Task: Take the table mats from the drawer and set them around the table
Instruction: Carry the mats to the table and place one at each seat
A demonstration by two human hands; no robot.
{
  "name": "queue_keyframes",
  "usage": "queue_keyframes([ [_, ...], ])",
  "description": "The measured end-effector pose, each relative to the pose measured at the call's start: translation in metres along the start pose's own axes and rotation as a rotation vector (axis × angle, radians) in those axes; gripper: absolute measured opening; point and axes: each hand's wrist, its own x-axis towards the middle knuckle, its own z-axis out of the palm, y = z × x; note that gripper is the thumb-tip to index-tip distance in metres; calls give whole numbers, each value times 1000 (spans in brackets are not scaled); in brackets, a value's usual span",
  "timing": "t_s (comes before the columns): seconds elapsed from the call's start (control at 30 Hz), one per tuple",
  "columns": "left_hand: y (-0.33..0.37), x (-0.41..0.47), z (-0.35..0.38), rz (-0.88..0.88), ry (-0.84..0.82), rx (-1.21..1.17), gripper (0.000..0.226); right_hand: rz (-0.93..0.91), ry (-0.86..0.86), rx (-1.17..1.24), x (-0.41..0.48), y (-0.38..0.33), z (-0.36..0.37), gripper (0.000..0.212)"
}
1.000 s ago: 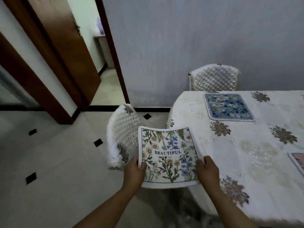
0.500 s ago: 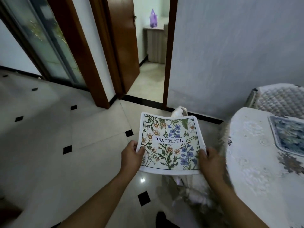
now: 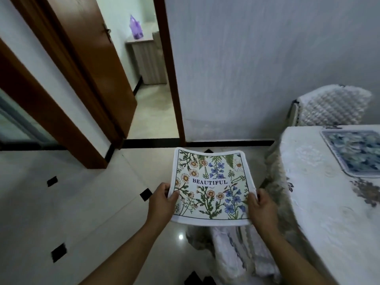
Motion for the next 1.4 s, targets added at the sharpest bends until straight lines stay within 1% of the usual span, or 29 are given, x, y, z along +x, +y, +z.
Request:
queue_keyframes([
  [0.1,12,41,18,81,-110,37,8,93,101,-5,8,2,-3,22],
  [0.2,26,88,38,188,-257,90,10,177,274,4,12,3,-3,23],
  [0.3,42,124,59,295,-437,97,11,275,392,88,4,7,1,35],
  [0.33,47,137,67,334,-501,110,12,315,454,90,-2,6,3,33],
  [0.4,58,155,82,422,-608,130,12,386,584,89,-20,-3,4,22],
  [0.43,66,163,92,476,-666,136,12,418,648,95,-29,-8,4,22],
  [0.53,90,170,128,612,-818,150,11,480,797,90,-48,-4,4,21],
  [0.63,115,159,169,674,-949,138,8,557,908,97,-65,9,-4,21],
  [0.7,131,148,204,703,-1028,146,9,602,991,85,-67,18,-16,26],
  [0.8,149,136,259,736,-1113,178,9,665,1054,79,-57,41,-36,29],
  [0.93,166,125,332,742,-1126,213,9,726,1068,35,-19,81,-65,27],
  [1.1,175,120,402,695,-1102,259,9,847,1022,-46,25,127,-88,28],
  [1.23,173,123,452,746,-1158,333,8,962,1014,-92,46,159,-94,27],
  [1.4,172,124,497,808,-1206,402,14,1041,976,-136,63,186,-94,28],
])
